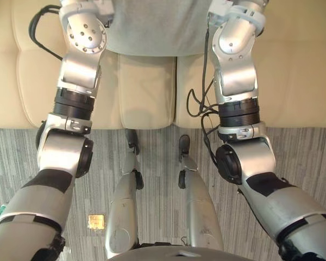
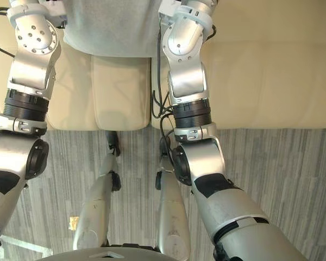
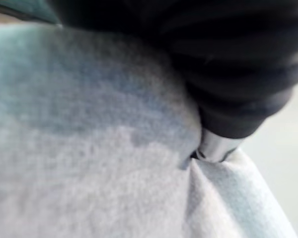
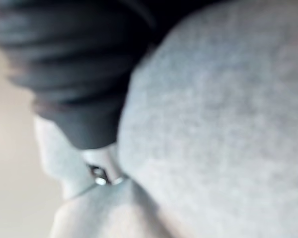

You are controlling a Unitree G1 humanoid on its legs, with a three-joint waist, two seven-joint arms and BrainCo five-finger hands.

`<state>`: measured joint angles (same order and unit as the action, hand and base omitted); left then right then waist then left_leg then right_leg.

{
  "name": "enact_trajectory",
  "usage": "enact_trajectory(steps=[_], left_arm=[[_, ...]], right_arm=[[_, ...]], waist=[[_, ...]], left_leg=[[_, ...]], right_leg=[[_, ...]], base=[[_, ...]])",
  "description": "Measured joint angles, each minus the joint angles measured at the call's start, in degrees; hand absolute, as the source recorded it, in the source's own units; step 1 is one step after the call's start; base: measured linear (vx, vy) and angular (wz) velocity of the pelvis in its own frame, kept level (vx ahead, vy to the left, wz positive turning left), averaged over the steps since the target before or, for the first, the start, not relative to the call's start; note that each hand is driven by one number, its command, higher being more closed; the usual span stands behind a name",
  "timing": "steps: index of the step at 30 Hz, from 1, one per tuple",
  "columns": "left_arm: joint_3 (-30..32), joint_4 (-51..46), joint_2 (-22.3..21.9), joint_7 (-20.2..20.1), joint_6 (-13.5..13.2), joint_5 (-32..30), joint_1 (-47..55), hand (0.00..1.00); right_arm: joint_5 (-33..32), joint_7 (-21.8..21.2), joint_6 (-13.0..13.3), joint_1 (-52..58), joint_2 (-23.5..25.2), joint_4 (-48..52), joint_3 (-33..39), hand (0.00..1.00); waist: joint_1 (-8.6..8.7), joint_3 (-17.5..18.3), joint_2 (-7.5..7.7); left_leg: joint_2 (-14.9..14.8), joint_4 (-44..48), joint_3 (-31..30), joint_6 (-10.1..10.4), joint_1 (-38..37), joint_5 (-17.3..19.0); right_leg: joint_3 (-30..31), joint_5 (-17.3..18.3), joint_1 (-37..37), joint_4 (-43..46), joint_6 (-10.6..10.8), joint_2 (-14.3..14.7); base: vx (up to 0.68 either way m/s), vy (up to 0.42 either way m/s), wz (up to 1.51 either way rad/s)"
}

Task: Pick up cushions and gather them together orderly.

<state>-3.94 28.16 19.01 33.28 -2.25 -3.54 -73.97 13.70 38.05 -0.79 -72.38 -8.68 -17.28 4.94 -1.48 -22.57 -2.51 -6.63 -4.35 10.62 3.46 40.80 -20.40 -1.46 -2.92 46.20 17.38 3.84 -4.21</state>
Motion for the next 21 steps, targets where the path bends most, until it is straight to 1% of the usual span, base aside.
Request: enact_trajectory(steps=[1, 2, 5, 8, 11, 13, 16, 18, 20, 21], left_arm=[[0.0, 0.0, -0.4, -0.3, 0.0, 0.3, 0.0, 0.00], [0.0, 0.0, -1.0, -0.4, 0.0, 1.2, -0.1, 0.00], [0.4, -0.1, -1.1, -0.7, -0.1, 2.7, -0.9, 0.00], [1.4, -0.1, -1.1, -1.2, -0.2, 4.0, -2.7, 0.00], [1.5, -0.1, -0.9, -1.8, -0.2, 4.6, -2.8, 0.00], [1.5, -0.1, 0.0, -2.8, -0.2, 4.6, -2.8, 0.00], [1.7, 0.3, 2.9, -4.9, 0.0, 4.6, -2.8, 0.00], [1.8, 1.7, 5.1, -6.0, 0.2, 4.8, -2.8, 0.00], [2.2, 2.3, 6.4, -6.6, 0.5, 6.5, -2.3, 0.00], [3.5, 2.5, 7.3, -7.4, 0.7, 7.3, -1.1, 0.00]], right_arm=[[-0.1, 0.0, -0.3, 0.0, -0.5, 0.0, 0.0, 0.00], [-0.1, 0.1, -0.7, -0.1, -1.3, 0.1, 0.2, 0.00], [-0.9, 0.1, -1.0, -0.7, -3.6, 0.3, 0.9, 0.00], [-1.4, 0.2, -1.4, -2.4, -6.1, 0.6, 1.3, 0.00], [-2.9, 0.1, -2.1, -2.6, -8.4, 0.6, 2.1, 0.00], [-3.7, 0.0, -2.2, -2.6, -10.2, 0.6, 2.0, 0.00], [-6.9, -0.5, -2.2, -2.7, -12.7, 0.6, 2.0, 0.00], [-9.5, -0.7, -2.2, -2.7, -15.5, 0.6, 2.0, 0.00], [-12.6, -2.4, -2.1, -2.9, -17.7, 0.2, 1.9, 0.00], [-14.2, -3.3, -2.0, -3.3, -19.7, -1.6, 1.2, 0.00]], waist=[[0.08, 0.0, 0.02], [0.07, 0.0, 0.02], [-0.12, 0.0, 0.07], [-0.07, -0.1, 0.11], [-0.11, -0.1, 0.12], [-0.27, -0.1, 0.12], [-0.28, -0.1, 0.12], [-0.16, -0.1, 0.12], [-0.13, -0.1, 0.12], [0.20, -0.1, 0.12]], left_leg=[[0.0, 0.0, -0.1, 0.5, 0.6, -0.4], [0.0, 0.0, -0.4, 1.1, 1.4, -0.8], [-0.1, 0.0, -0.6, 1.2, 3.4, -0.9], [-0.2, 0.0, -0.4, 1.8, 5.3, -0.2], [-0.6, 0.0, 1.1, 1.2, 5.6, 0.3], [-0.9, 0.0, 2.2, 1.2, 5.6, 0.3], [-0.8, 0.0, 2.3, 1.3, 5.5, -0.1], [-0.7, 0.0, 2.3, 0.1, 5.0, -1.0], [-0.7, 0.0, 2.2, 0.1, 4.4, -1.1], [-0.7, 0.0, 2.1, 0.1, 3.7, -1.0]], right_leg=[[-0.3, 0.5, 0.7, 0.5, -0.1, -0.2], [-0.8, 1.0, 1.8, 1.8, -0.2, -0.4], [-1.1, 2.3, 5.0, 4.7, -0.6, -0.4], [-1.1, 2.4, 7.6, 6.1, -0.6, -0.5], [-1.3, 2.3, 7.9, 6.4, -0.6, -0.5], [-1.3, 2.3, 7.9, 6.4, -0.6, -0.6], [-1.3, 2.4, 7.9, 6.8, -0.6, -0.7], [-1.5, 3.1, 7.9, 8.0, -0.7, -0.9], [-1.9, 3.4, 7.5, 8.7, -0.9, -1.0], [-2.3, 4.1, 6.9, 9.4, -1.2, -1.2]], base=[[0.06, -0.073, 0.17], [0.05, -0.062, 0.16], [0.03, -0.067, 0.09], [-0.02, -0.055, 0.01], [-0.05, -0.050, 0.03], [-0.05, -0.058, 0.03], [-0.04, -0.067, 0.01], [-0.04, -0.093, 0.06], [-0.06, -0.134, 0.08], [-0.08, -0.161, 0.08]])
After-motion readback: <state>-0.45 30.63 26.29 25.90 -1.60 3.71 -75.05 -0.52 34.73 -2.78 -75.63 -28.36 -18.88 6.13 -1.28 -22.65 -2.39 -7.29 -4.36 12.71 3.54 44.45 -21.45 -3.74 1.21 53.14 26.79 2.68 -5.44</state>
